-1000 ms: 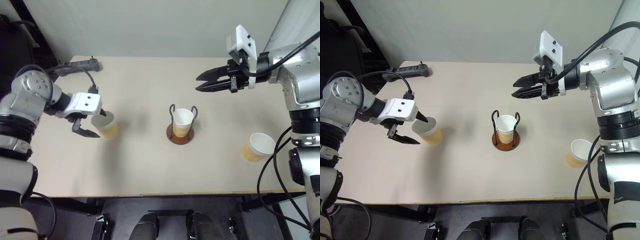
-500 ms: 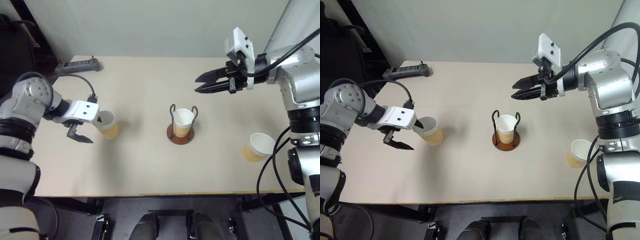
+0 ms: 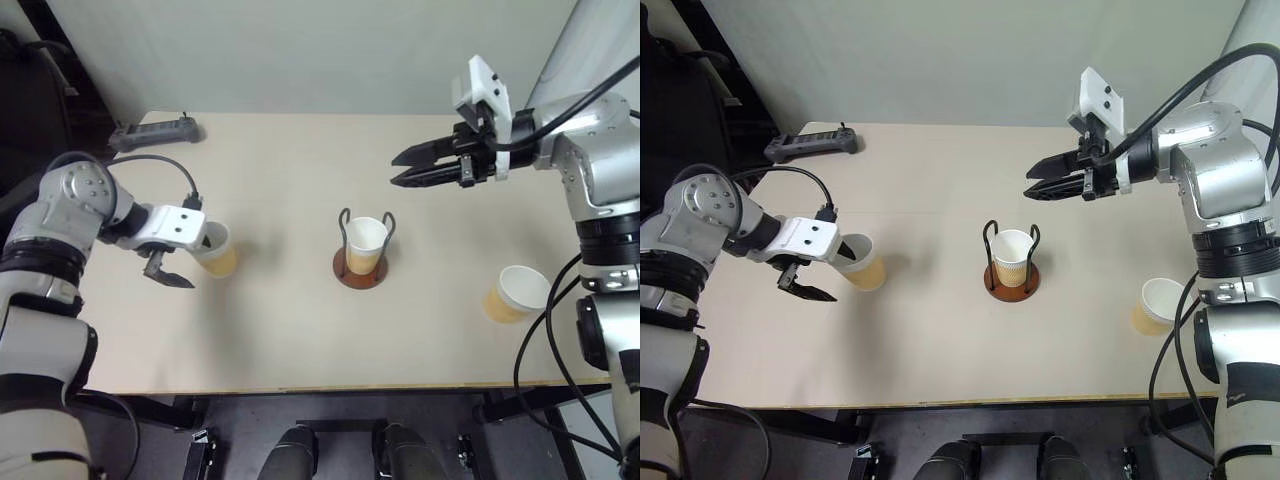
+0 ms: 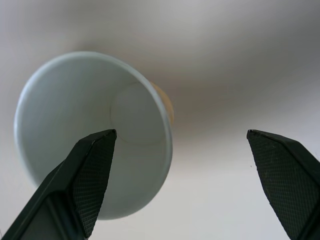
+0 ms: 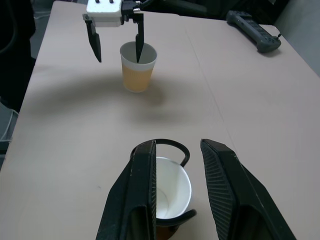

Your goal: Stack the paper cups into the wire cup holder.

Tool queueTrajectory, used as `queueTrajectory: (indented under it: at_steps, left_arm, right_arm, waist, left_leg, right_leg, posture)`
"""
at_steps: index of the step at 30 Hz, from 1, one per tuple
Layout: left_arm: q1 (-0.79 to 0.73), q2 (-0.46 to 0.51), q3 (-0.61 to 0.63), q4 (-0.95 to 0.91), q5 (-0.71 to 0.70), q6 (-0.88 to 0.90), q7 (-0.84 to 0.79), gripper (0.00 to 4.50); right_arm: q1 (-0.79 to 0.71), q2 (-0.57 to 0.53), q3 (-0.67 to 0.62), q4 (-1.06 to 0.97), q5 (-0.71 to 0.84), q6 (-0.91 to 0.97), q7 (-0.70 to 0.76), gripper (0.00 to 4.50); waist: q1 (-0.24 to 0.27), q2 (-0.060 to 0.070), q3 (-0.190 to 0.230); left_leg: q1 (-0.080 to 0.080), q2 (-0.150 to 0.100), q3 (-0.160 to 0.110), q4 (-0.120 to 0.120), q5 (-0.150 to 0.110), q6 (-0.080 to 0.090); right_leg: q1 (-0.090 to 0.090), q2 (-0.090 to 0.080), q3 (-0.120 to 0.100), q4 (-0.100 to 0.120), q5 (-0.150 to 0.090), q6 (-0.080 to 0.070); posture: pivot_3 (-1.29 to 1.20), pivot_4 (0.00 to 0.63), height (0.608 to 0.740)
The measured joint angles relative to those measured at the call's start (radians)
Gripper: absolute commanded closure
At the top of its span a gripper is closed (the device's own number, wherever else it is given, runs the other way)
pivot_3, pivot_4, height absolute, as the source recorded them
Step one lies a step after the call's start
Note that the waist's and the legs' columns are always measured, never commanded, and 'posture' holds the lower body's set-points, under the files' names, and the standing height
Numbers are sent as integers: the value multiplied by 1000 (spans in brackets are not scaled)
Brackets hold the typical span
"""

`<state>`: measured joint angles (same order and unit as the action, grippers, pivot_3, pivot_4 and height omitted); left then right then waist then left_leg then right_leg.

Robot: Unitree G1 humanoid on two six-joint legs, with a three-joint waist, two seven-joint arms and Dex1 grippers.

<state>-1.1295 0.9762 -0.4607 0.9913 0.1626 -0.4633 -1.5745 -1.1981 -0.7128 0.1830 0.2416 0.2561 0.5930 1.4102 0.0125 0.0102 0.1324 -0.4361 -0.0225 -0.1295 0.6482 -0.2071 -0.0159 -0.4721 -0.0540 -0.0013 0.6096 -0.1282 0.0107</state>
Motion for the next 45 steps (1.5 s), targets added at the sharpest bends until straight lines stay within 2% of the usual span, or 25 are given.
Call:
queueTrajectory:
  at_steps: [12,22,25,35,36,45]
  left_arm:
    - [0,-7,11,0,0,2,0,0]
    - [0,-7,9,-6,-3,6,0,0]
    - [2,-8,8,-9,-6,13,-1,636]
    - [2,-35,12,-8,-25,37,-1,4359]
    - [2,-35,11,-8,-25,38,-2,4461]
    - [-57,-40,-25,29,-47,45,-3,4461]
  right_arm:
    - [9,15,-56,6,106,8,21,3152]
    - [24,23,-56,2,123,7,12,3152]
    - [26,24,-56,-1,123,5,12,3118]
    - [26,27,-56,-3,123,2,6,3118]
    - [26,27,-56,-4,123,2,6,3118]
    - [27,27,-56,-9,123,3,4,3118]
  waist:
    - [0,0,0]
    - [0,0,0]
    - [0,0,0]
    - [0,0,0]
    - [0,0,0]
    - [1,0,0]
  left_leg:
    - [0,0,0,0,0,0]
    - [0,0,0,1,0,0]
    - [0,0,0,1,0,0]
    - [0,0,0,1,0,0]
    - [0,0,0,1,0,0]
    - [0,0,0,2,2,0]
  right_leg:
    - [0,0,0,0,0,0]
    - [0,0,0,1,0,0]
    - [0,0,0,1,0,0]
    - [0,0,0,1,1,1]
    - [0,0,0,1,1,1]
    - [0,0,0,0,2,1]
  posture:
    - [0,150,740]
    - [0,150,740]
    - [0,150,740]
    - [0,150,740]
    - [0,150,740]
    - [0,150,740]
